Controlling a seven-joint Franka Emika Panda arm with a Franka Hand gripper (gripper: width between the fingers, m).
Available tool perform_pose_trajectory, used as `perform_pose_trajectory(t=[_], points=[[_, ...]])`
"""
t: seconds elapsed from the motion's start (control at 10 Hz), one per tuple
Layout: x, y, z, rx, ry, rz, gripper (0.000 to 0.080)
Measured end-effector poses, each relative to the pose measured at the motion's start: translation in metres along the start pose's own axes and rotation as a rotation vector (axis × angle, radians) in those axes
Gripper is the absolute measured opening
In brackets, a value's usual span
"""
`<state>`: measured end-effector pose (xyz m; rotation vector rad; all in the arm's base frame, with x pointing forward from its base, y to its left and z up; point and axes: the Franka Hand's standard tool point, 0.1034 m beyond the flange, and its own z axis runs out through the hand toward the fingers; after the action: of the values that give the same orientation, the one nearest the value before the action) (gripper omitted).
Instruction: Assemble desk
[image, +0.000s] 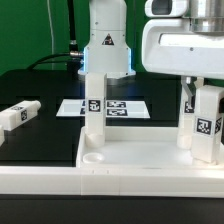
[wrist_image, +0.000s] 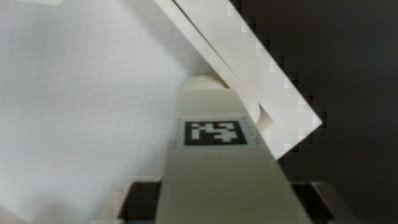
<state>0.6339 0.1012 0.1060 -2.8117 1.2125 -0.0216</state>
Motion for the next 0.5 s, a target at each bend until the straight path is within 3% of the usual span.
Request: perform_pose_trajectory(t=[0.2, 0.3, 0.4, 0.5], points=[[-0.0006, -0.0007, 0.0004, 0.003, -0.001, 0.131, 0.029], [-0.0007, -0.0008, 0.0005, 0.003, -0.002, 0.165, 0.0366], [-0.0008, -0.0008, 0.0006, 0.003, -0.002, 0.144, 0.0366], [-0.001, -0.0005, 0.0007, 0.002, -0.003, 0.115, 0.0549]])
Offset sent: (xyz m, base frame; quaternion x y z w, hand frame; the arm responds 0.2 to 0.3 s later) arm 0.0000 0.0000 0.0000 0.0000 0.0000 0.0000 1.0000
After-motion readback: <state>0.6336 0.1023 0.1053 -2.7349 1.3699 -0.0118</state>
